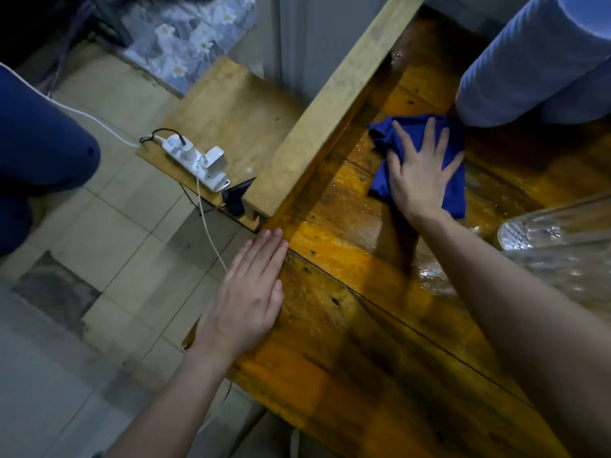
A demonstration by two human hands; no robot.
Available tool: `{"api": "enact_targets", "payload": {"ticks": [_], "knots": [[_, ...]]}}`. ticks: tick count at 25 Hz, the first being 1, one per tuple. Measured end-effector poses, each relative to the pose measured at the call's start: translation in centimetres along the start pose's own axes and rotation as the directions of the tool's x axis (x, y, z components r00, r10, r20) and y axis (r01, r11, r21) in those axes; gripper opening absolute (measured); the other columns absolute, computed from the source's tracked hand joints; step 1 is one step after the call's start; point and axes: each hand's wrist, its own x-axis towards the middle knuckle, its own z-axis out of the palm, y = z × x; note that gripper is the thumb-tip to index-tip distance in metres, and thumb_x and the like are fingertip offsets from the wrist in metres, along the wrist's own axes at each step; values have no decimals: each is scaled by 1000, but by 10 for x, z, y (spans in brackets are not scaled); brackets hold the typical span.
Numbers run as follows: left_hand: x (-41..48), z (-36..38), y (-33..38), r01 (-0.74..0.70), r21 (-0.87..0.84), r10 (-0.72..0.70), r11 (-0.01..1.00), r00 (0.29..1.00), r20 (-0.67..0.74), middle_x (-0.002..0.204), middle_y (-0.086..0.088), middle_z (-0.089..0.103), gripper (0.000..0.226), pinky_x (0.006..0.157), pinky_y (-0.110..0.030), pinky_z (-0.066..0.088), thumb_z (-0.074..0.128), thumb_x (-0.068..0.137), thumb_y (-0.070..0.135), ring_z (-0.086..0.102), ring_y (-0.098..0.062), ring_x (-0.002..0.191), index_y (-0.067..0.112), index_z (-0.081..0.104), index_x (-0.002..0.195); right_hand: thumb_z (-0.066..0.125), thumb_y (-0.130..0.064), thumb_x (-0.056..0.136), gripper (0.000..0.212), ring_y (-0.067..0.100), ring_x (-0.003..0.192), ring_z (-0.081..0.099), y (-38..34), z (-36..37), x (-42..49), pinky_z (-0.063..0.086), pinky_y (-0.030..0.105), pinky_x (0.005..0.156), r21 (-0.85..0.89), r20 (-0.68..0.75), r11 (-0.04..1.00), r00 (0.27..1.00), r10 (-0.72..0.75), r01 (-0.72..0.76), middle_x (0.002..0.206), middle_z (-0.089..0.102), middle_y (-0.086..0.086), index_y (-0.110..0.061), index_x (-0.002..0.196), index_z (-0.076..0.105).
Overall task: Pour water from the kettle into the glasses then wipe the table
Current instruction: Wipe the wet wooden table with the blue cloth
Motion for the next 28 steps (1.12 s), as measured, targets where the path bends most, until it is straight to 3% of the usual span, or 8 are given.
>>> {"api": "enact_targets", "payload": {"ticks": [4,8,13,17,22,24,28], "knots": [[0,2,0,0,-3,0,1000,1000,5,157,-9,27,54,122,-38,14,35,97,24,20,-19,148,6,34,148,38,-27,98,44,36,151,2,-9,-1,6,-1,66,116,42,-43,999,999,-31,33,165,11,9,-26,142,39],[-1,2,0,2,-6,-2,1000,1000,5,158,-6,25,54,123,-33,8,35,98,24,16,-15,149,8,32,149,51,-13,89,49,36,149,17,-40,10,-43,7,63,118,109,-74,968,973,-218,225,161,28,8,-11,138,44],[-1,1,1,-6,19,7,1000,1000,-13,157,-7,28,54,122,-26,3,34,98,25,17,-14,148,7,33,149,56,-23,86,55,36,149,18,-73,32,-140,13,62,118,60,-35,934,936,-351,352,160,29,8,-15,140,47],[0,3,-2,-68,38,69,997,997,-28,154,-14,34,52,122,-35,12,37,96,21,27,-24,145,2,40,144,43,-45,94,60,34,151,10,-56,37,-206,10,62,118,-3,13,948,947,-320,320,164,19,7,-24,149,35],[-3,2,3,-41,14,41,999,999,-32,157,-9,29,54,121,-42,18,34,97,23,23,-22,146,5,35,148,36,-52,95,59,33,151,11,9,33,-296,14,61,117,-33,38,953,953,-300,301,164,19,6,-28,148,37],[-6,2,6,-40,28,41,999,999,-27,157,-10,29,54,120,-44,19,32,97,24,23,-23,146,4,34,148,36,-54,94,60,31,151,12,55,28,-319,12,59,117,-28,18,977,978,-210,211,164,19,4,-30,149,36],[-8,4,8,-71,134,78,988,996,-44,153,-20,35,54,118,-47,22,32,96,21,31,-34,142,-3,38,144,33,-56,95,62,26,152,7,149,11,-346,8,56,120,-21,-27,993,993,114,-115,165,14,1,-33,152,29]]}}
